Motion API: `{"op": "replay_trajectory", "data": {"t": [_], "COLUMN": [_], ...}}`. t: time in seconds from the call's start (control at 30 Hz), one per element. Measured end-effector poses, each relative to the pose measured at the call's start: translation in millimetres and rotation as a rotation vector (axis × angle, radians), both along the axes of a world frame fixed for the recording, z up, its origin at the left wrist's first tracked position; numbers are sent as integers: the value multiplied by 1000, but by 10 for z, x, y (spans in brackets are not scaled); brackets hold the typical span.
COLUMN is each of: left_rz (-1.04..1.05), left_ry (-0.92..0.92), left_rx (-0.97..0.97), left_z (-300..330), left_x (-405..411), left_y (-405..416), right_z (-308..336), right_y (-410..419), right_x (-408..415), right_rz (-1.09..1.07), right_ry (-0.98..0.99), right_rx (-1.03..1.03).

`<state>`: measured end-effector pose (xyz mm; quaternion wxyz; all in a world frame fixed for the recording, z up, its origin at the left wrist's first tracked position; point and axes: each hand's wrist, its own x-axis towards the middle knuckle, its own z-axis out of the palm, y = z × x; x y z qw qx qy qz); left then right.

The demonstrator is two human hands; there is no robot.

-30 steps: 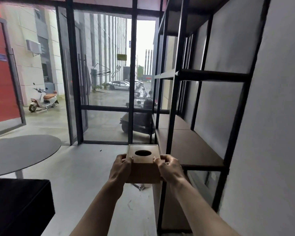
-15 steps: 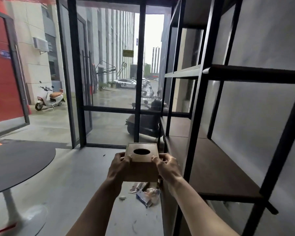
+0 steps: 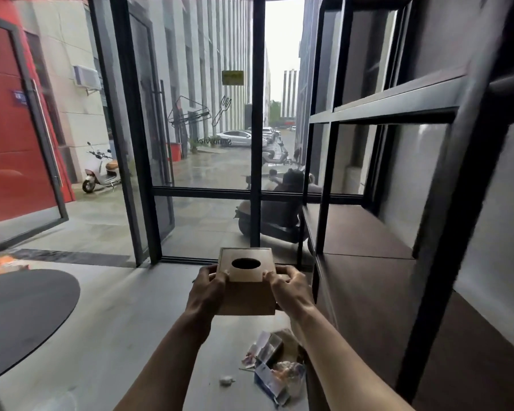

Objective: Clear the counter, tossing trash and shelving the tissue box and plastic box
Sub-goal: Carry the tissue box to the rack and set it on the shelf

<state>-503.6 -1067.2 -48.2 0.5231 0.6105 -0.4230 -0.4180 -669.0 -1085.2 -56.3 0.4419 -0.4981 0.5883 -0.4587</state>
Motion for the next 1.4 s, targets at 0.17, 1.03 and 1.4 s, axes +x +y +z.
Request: {"op": "replay_trajectory", "data": {"t": [0.17,1.03,1.4], "left_rz": [13,-739,-1180], "left_ry": [19,14,-95], "left_rx": [1,-18,36], "left_z": [36,-83,-558], "left_x": [93,-1213,-3249], "left_y": [-842,-5046,-4701], "right_z": [101,-66,-599], "right_y": [-824,-3935,-3135], "right_x": [105,-914,-2594], "right_rz": [-2,-812,-1203], "right_ry": [25,63,-50], "right_rx": [-16,30,94]}}
